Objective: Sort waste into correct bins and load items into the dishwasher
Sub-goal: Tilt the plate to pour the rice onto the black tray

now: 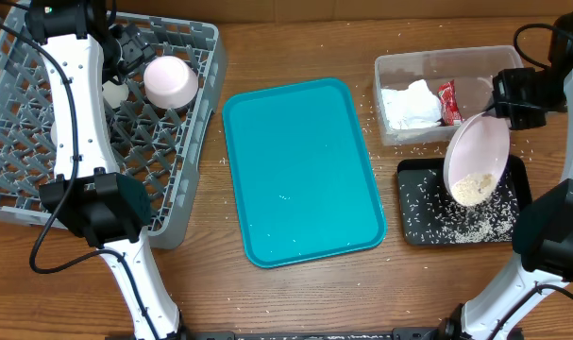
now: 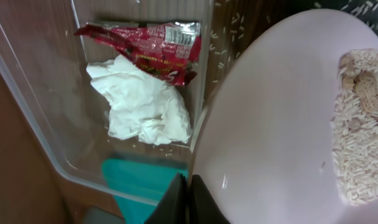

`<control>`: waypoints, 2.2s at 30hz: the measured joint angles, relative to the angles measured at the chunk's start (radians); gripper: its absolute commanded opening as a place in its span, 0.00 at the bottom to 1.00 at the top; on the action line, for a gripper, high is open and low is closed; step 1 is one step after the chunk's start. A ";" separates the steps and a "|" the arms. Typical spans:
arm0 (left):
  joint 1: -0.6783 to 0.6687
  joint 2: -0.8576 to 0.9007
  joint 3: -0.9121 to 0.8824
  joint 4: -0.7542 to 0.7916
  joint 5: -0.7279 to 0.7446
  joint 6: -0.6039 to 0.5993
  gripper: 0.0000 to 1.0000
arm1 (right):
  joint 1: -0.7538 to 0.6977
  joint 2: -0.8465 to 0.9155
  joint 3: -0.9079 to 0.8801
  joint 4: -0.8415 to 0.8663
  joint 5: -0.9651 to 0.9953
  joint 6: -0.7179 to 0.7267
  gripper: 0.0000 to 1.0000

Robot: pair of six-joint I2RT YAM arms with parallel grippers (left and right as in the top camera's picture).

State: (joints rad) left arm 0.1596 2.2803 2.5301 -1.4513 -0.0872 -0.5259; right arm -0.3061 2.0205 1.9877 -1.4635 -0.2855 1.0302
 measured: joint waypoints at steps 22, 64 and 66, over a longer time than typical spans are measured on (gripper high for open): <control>0.000 0.000 0.000 0.000 0.000 0.000 1.00 | -0.074 0.000 0.000 -0.098 -0.204 -0.145 0.03; 0.000 0.000 0.000 0.000 0.000 0.000 1.00 | -0.185 0.000 0.000 -0.152 -0.411 -0.294 0.04; 0.000 0.000 0.000 0.000 0.000 0.000 1.00 | -0.192 0.000 0.000 -0.153 -0.425 -0.313 0.03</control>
State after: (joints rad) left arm 0.1596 2.2803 2.5301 -1.4517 -0.0872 -0.5259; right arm -0.4984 2.0205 1.9873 -1.6165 -0.7105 0.7174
